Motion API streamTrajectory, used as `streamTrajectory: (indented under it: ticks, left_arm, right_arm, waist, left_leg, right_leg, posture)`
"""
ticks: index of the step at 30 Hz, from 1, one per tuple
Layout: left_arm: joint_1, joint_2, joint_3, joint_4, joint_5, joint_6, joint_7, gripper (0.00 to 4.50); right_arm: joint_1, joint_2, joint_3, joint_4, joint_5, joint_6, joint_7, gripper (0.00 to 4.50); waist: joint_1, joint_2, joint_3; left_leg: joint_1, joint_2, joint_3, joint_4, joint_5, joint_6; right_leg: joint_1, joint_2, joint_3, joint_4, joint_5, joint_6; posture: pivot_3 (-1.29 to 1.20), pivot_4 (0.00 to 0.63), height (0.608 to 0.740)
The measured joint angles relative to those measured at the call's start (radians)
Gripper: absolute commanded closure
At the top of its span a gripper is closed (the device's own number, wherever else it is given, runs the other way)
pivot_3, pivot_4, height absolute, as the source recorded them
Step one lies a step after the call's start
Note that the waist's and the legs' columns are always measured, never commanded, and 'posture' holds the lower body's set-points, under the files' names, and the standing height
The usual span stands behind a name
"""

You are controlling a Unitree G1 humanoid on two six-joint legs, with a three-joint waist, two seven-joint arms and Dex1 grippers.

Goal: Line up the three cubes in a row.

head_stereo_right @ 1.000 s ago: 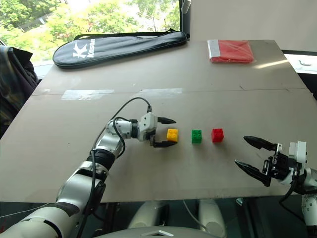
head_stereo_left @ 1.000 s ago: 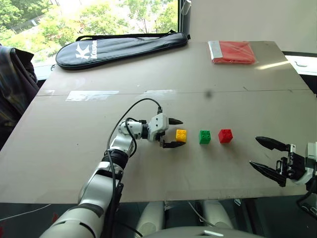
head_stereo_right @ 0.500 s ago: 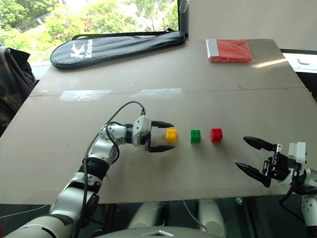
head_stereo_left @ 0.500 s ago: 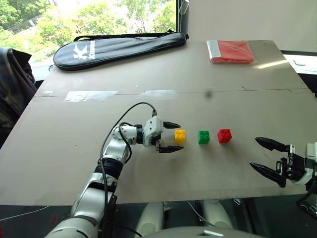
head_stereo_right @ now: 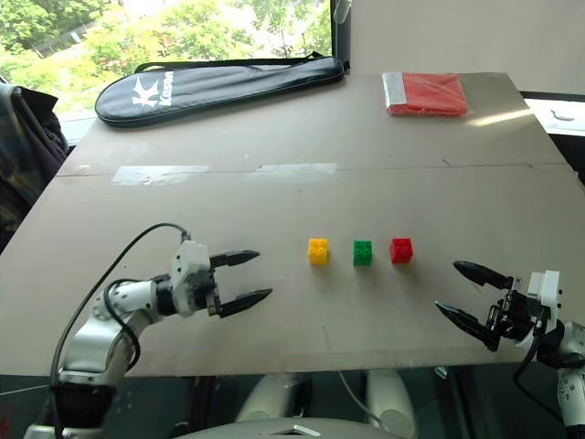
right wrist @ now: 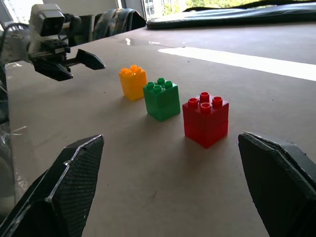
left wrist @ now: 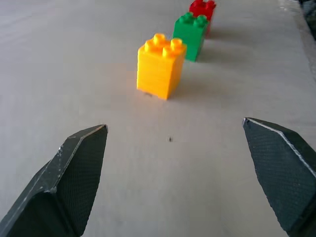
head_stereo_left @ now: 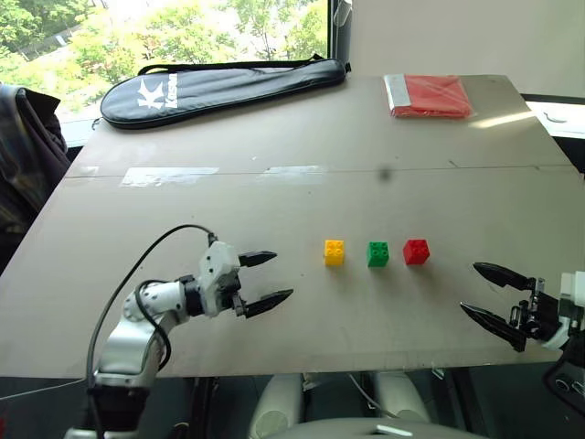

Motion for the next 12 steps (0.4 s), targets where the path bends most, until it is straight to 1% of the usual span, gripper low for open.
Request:
streamTrajectory:
  ticks: [2,6,10,12]
  left_arm:
    - [0.087,-0.006,0.015,-0.096,0.003,0.039,0.078,0.02]
    - [0.203,-0.048,-0.001,-0.225,0.034,0.087,0.201,0.02]
    - [0.251,-0.106,-0.037,-0.244,0.087,0.088,0.315,0.02]
    - [0.258,-0.109,-0.044,-0.244,0.095,0.077,0.328,0.02]
  right_arm:
    - [0.003,0.001,0.0,0.037,-0.022,-0.025,-0.009,0.0]
    - [-0.021,0.007,0.0,0.111,-0.071,-0.072,-0.043,0.0]
    - [-0.056,0.007,0.0,0.155,-0.092,-0.092,-0.073,0.0]
    - [-0.061,0.006,0.0,0.16,-0.094,-0.093,-0.073,0.0]
  waist:
    - [0.001,0.0,0.0]
    - [-0.005,0.0,0.0]
    - [-0.006,0.001,-0.001]
    - [-0.006,0.001,-0.001]
  left_leg:
    - [0.0,0.0,0.0,0.0,0.0,0.0]
    - [0.001,0.0,0.001,0.0,0.0,0.0]
    - [0.002,0.0,0.002,0.0,0.0,0.0]
    - [0.002,0.0,0.003,0.0,0.0,0.0]
  right_leg:
    - [0.0,0.0,0.0,0.0,0.0,0.0]
    - [0.0,0.001,0.001,0.0,0.0,0.0]
    - [0.0,0.005,0.002,0.0,0.0,0.0]
    - [0.001,0.005,0.002,0.0,0.0,-0.001]
  posture:
    - [0.0,0.15,0.74]
    - [0.0,0.15,0.74]
    - [0.0,0.15,0.74]
    - [0.0,0.15,0.74]
